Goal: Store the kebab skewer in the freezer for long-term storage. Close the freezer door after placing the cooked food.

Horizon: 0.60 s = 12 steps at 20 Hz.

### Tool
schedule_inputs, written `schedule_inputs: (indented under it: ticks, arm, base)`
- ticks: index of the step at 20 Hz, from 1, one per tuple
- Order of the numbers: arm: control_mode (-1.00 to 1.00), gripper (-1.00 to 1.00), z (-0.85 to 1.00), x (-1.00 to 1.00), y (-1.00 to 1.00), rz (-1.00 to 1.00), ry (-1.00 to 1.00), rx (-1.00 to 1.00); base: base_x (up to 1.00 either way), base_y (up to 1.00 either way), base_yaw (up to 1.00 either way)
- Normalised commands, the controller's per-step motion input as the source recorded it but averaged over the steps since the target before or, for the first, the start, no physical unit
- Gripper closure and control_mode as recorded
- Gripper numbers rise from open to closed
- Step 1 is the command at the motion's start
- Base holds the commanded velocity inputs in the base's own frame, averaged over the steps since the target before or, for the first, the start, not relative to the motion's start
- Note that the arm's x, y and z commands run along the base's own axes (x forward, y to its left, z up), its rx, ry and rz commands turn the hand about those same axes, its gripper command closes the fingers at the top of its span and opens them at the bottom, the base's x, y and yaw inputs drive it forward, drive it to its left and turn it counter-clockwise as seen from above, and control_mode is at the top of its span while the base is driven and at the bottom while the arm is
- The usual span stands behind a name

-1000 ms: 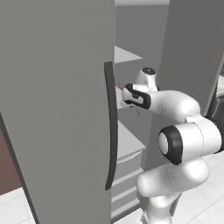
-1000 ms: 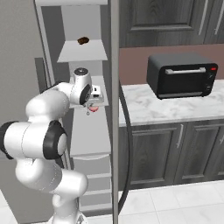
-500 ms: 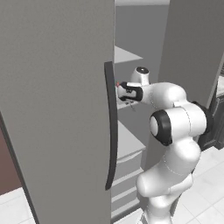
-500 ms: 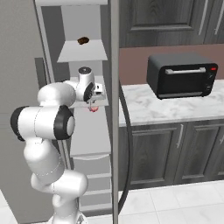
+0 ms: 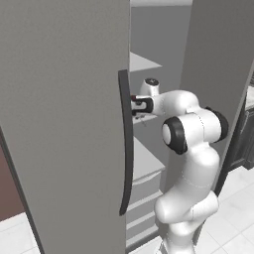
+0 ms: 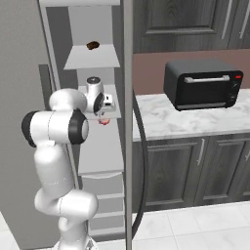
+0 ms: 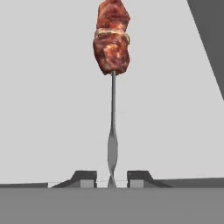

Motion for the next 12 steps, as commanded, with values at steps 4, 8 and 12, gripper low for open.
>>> schedule_inputs:
  ticks: [4,8,12]
  arm:
    - [-1.0,1.0,-0.3,0.54,0.0,0.0,0.0,0.0]
    - [-1.0,1.0,-0.25,0.56,0.0,0.0,0.0,0.0]
    - [-1.0,1.0,-0.15,0.54,0.0,0.0,0.0,0.0]
  base:
    - [0.0,0.0,0.0]
    - [0.0,0.0,0.0]
    - [0.0,0.0,0.0]
